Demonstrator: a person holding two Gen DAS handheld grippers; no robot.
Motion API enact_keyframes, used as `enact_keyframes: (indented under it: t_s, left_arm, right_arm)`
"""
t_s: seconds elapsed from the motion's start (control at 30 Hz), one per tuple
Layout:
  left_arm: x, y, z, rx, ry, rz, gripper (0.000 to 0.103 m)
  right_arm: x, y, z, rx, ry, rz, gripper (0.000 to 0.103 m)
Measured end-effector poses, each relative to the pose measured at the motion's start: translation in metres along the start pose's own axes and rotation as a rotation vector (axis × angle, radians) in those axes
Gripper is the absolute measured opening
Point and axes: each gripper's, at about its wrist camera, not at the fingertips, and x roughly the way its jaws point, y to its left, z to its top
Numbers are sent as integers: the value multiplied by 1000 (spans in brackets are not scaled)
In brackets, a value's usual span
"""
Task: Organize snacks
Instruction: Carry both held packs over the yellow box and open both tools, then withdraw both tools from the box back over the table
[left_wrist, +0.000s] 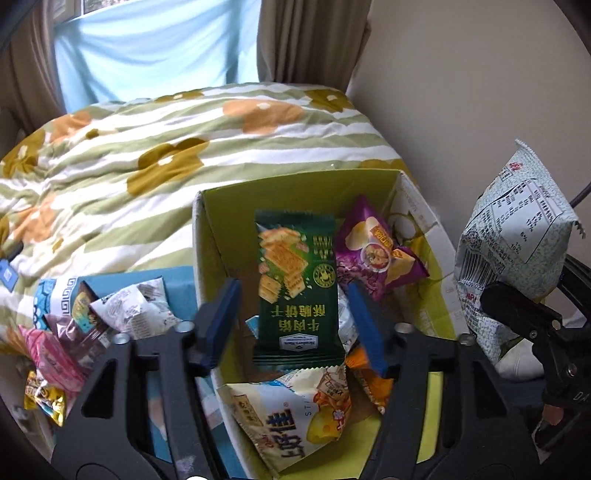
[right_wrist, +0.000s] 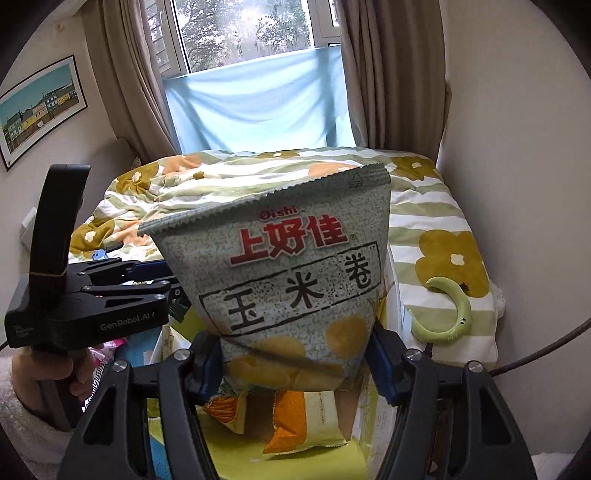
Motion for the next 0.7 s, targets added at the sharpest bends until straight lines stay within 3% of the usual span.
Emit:
enact_keyframes:
  t_s: [0.03,0.13,0.4,0.7]
  left_arm:
    - [1,0,-2,-10,-8,20,100]
    - [-7,5,-10,-50,-26,-17,100]
    - [-42,18,-41,-41,-26,52,100]
    - [-64,49,-47,-101,-37,97,100]
  right_arm:
    - [4,-3,2,-3,8,11,61]
    - [16,-11,6,-3,26,42,61]
    - [27,-12,9,28,46,67,61]
    - [58,13,46,-4,32,83,62]
